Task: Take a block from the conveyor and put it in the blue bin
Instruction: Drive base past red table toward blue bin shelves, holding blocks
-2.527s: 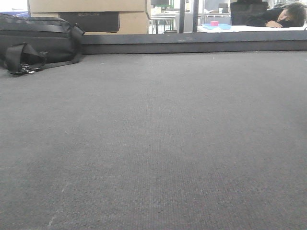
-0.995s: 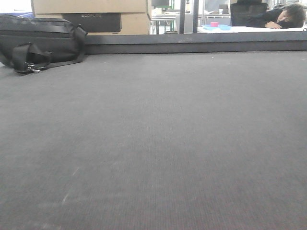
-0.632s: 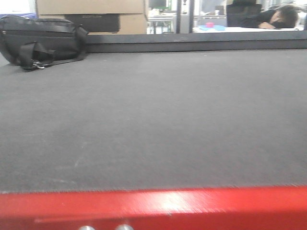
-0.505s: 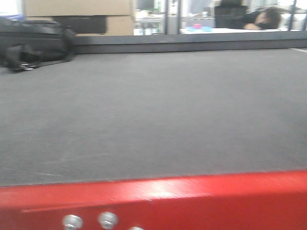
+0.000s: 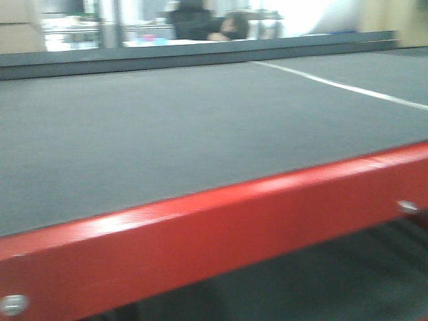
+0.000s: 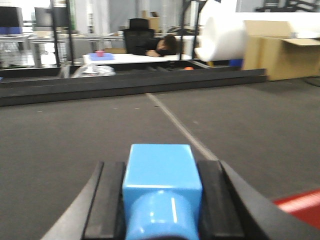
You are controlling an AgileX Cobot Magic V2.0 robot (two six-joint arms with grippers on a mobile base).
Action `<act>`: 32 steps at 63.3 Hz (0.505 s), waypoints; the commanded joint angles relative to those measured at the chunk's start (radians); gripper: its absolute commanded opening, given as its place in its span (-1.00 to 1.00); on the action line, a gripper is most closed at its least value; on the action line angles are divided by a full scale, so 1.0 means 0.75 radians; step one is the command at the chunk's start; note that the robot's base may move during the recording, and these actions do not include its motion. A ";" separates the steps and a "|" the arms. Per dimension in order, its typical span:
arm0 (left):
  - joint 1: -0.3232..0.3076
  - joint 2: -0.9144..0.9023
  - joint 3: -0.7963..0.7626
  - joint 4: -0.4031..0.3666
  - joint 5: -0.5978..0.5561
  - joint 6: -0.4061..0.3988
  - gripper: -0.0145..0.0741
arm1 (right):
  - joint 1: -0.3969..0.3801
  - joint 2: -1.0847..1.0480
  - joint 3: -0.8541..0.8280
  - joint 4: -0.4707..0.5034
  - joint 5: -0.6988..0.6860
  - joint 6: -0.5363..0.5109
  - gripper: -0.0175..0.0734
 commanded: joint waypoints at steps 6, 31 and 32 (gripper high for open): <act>-0.007 -0.004 0.001 -0.002 -0.025 -0.007 -0.92 | 0.002 -0.005 0.000 -0.003 -0.022 -0.007 -0.97; -0.007 -0.004 0.001 -0.002 -0.025 -0.007 -0.92 | 0.002 -0.005 0.000 -0.003 -0.022 -0.007 -0.97; -0.007 -0.004 0.001 -0.002 -0.025 -0.007 -0.92 | 0.002 -0.005 0.000 -0.003 -0.022 -0.007 -0.97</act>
